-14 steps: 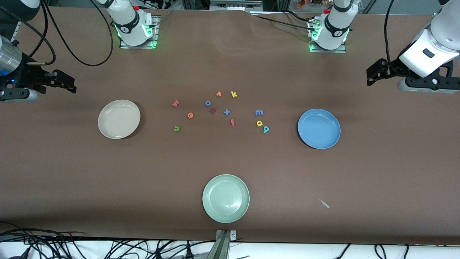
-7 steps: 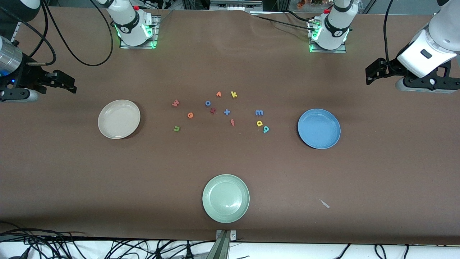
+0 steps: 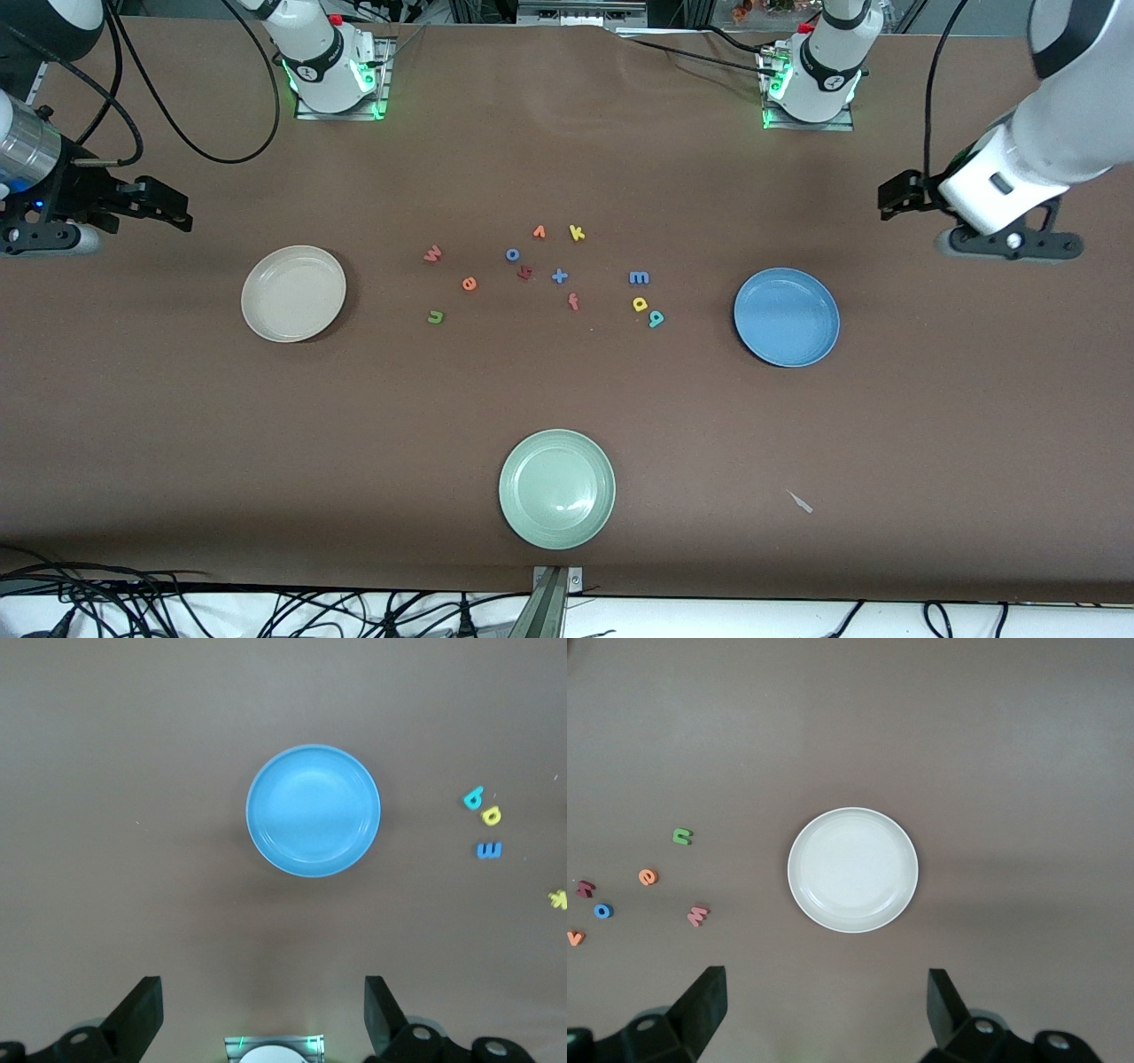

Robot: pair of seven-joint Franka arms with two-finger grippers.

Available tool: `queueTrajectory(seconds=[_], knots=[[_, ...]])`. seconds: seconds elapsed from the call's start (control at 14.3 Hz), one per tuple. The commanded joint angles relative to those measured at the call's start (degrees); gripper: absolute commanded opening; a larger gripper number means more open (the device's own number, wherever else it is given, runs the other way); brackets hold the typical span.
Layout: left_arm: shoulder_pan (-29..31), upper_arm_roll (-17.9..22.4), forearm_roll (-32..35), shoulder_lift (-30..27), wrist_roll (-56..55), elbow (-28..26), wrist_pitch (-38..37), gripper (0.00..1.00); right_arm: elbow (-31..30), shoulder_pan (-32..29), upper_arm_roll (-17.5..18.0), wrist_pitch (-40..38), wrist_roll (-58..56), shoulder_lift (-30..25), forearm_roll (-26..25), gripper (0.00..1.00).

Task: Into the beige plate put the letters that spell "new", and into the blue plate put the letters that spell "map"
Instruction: 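Move the left gripper and the right gripper toward the foam letters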

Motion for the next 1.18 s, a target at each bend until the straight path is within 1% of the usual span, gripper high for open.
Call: queueTrajectory(seconds=[0.0, 0.07, 0.21, 0.28, 0.35, 0.49, 0.63, 0.77, 0.84, 0.91, 1.05, 1.12], knots=[[-2.71, -0.90, -0.06, 4.81, 0.26, 1.76, -0.90, 1.00, 0.06, 0.98, 0.78, 0.02, -0.87, 1.72, -0.44, 1.00], [-3.68, -0.90, -0.06, 6.91, -0.09, 1.76, -0.20, 1.00, 0.15, 2.29, 0.78, 0.01, -1.14, 2.94, -0.44, 1.00], [-4.83, -0.99, -0.06, 10.96, -4.90, 1.76, 4.96, 1.00, 0.59, 6.50, 0.78, -0.16, -0.88, 6.19, -0.44, 1.00], [-5.53, -1.08, -0.23, 13.24, -7.63, 1.76, 7.95, 1.00, 0.50, 8.09, 0.78, 0.62, -0.35, 7.25, -0.18, 1.00], [-6.84, -1.34, -0.67, 14.92, -9.92, 1.76, 9.37, 1.00, 0.59, 8.80, 0.78, 1.41, -0.26, 8.31, 0.09, 1.00], [-10.70, -1.34, -1.37, 17.47, -18.85, 1.76, 11.05, 1.00, -0.20, 10.82, 0.87, 5.97, 0.52, 10.59, 1.57, 1.00], [-13.70, -1.43, -1.47, 20.46, -29.58, 1.76, 15.69, 1.00, -2.04, 14.50, 0.87, 10.89, 8.57, 13.14, 1.76, 1.00], [-15.03, -1.43, -1.46, 24.67, -39.33, 1.41, 20.43, 1.00, -4.32, 18.37, 0.78, 15.99, 17.80, 15.69, 1.76, 1.00], [-15.55, -1.69, -1.47, 26.78, -46.61, 0.97, 24.12, 1.00, -5.46, 19.60, 0.78, 18.53, 21.15, 16.92, 1.33, 1.00], [-17.04, -2.04, -1.47, 27.49, -51.03, 1.05, 26.41, 1.00, -6.52, 20.40, 0.78, 20.73, 22.58, 17.71, 1.32, 1.00], [-18.63, -2.05, -1.64, 29.17, -55.28, 0.88, 30.72, 1.00, -9.59, 20.85, 0.87, 26.53, 23.47, 18.51, 1.58, 1.00], [-18.37, -2.05, -3.29, 29.95, -55.64, 0.27, 33.27, 1.00, -11.78, 21.28, 0.87, 30.30, 24.43, 18.95, 1.59, 1.00]])
